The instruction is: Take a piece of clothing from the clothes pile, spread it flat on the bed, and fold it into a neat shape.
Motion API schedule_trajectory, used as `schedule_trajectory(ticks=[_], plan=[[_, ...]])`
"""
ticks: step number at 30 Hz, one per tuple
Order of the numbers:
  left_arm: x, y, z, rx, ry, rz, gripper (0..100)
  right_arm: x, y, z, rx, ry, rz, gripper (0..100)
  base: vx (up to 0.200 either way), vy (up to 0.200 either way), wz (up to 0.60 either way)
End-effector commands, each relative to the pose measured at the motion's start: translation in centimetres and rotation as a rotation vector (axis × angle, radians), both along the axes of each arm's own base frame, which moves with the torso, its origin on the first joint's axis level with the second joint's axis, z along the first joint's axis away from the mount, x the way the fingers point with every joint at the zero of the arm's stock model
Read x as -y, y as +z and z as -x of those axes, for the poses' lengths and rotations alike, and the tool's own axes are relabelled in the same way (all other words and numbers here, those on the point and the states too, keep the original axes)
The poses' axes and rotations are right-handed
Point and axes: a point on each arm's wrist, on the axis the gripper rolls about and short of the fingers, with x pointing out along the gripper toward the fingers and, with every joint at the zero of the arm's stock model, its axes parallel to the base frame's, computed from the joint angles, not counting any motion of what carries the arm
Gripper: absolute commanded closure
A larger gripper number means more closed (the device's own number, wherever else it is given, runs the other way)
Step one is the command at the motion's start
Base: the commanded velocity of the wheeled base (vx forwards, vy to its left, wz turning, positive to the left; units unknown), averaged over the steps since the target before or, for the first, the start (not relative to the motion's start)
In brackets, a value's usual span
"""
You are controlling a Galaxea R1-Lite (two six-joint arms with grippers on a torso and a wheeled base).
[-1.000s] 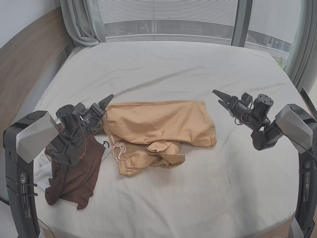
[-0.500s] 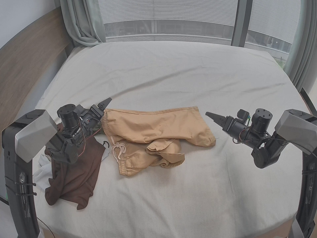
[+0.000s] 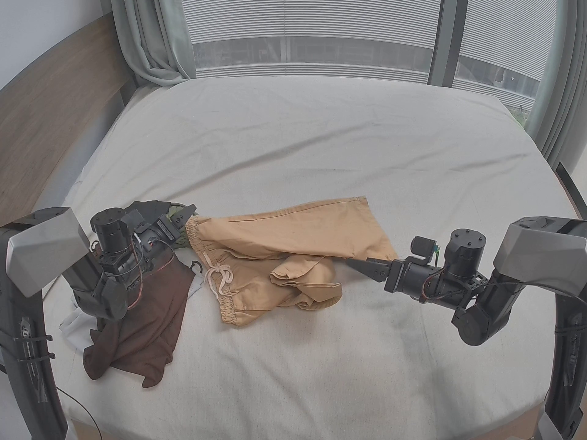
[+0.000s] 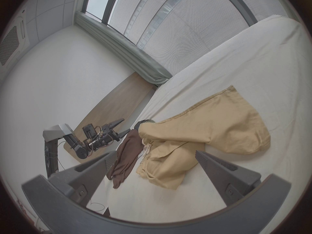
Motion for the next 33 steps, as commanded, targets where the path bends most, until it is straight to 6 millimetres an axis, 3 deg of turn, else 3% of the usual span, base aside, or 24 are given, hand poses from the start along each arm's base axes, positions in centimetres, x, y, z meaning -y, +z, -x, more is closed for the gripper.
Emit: schedule_trajectory(ticks=[1, 6, 11, 26, 27, 33], plan=[[0.3, 1.9, 2.9, 0.017, -0.023, -0.004, 0, -1.4, -1.4, 0.7, -0.018, 0.044, 0.035, 0, 0.000, 0.000, 0.00], [1.0, 0.8, 6.2, -0.040, -0.088, -0.009, 0, -1.9, -3.0, 0.9, -0.027, 0.066, 0.073, 0, 0.000, 0.000, 0.00], [1.2, -0.3, 7.9, -0.047, -0.135, -0.006, 0, -2.8, -3.5, 1.2, -0.024, 0.091, 0.084, 0, 0.000, 0.000, 0.00], [1.9, -1.3, 8.4, -0.081, -0.165, -0.011, 0, -4.1, -4.9, 0.7, -0.027, 0.119, 0.096, 0, 0.000, 0.000, 0.00], [1.9, -1.2, 8.4, -0.079, -0.165, -0.011, 0, -4.2, -5.1, 0.6, -0.028, 0.120, 0.097, 100, 0.000, 0.000, 0.00], [1.9, -1.2, 8.4, -0.077, -0.166, -0.010, 0, -4.5, -5.2, 0.5, -0.023, 0.115, 0.097, 100, 0.000, 0.000, 0.00]])
